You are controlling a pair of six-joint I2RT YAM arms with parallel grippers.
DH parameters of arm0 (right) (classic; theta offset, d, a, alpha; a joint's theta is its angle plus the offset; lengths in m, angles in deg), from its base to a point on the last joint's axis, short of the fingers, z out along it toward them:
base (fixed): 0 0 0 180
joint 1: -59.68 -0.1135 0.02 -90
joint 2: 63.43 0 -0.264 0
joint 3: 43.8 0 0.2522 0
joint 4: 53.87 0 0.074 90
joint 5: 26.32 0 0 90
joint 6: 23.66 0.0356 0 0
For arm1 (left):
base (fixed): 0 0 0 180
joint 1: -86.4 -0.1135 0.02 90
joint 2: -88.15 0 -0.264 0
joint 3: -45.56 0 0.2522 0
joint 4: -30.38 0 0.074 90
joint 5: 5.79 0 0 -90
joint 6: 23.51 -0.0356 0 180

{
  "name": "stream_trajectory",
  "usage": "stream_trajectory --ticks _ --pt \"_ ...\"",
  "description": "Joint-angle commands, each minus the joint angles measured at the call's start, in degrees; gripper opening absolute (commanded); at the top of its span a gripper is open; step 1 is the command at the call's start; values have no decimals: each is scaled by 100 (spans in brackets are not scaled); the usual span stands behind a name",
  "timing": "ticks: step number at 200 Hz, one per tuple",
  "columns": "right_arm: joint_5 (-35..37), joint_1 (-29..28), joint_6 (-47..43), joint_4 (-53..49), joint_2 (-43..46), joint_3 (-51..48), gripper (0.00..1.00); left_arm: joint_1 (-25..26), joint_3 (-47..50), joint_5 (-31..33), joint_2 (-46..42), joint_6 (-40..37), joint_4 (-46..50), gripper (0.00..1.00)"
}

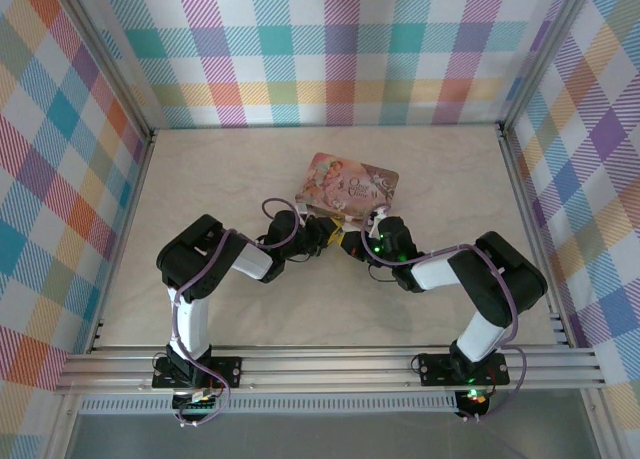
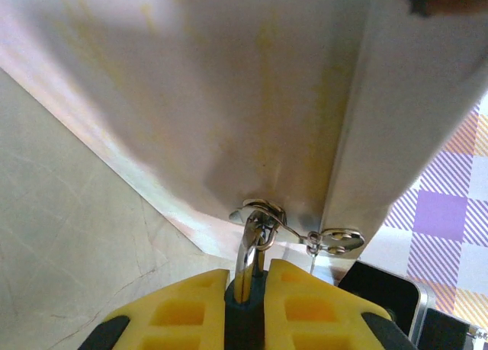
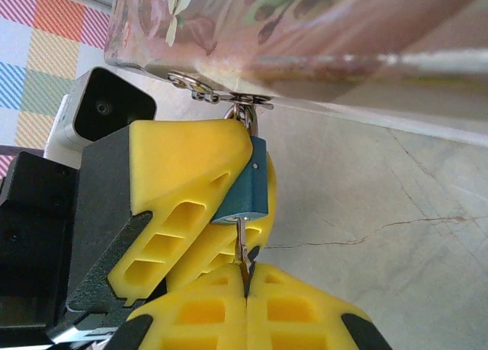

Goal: Unlock a padlock with a key

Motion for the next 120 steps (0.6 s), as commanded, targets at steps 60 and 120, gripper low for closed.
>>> stream_trajectory --ticks 60,120 --pt "-551 376 200 -152 -159 442 1 312 -29 34 109 -122 111 0" --pt "-875 671 50 -580 -139 772 1 475 -78 113 176 -195 103 0"
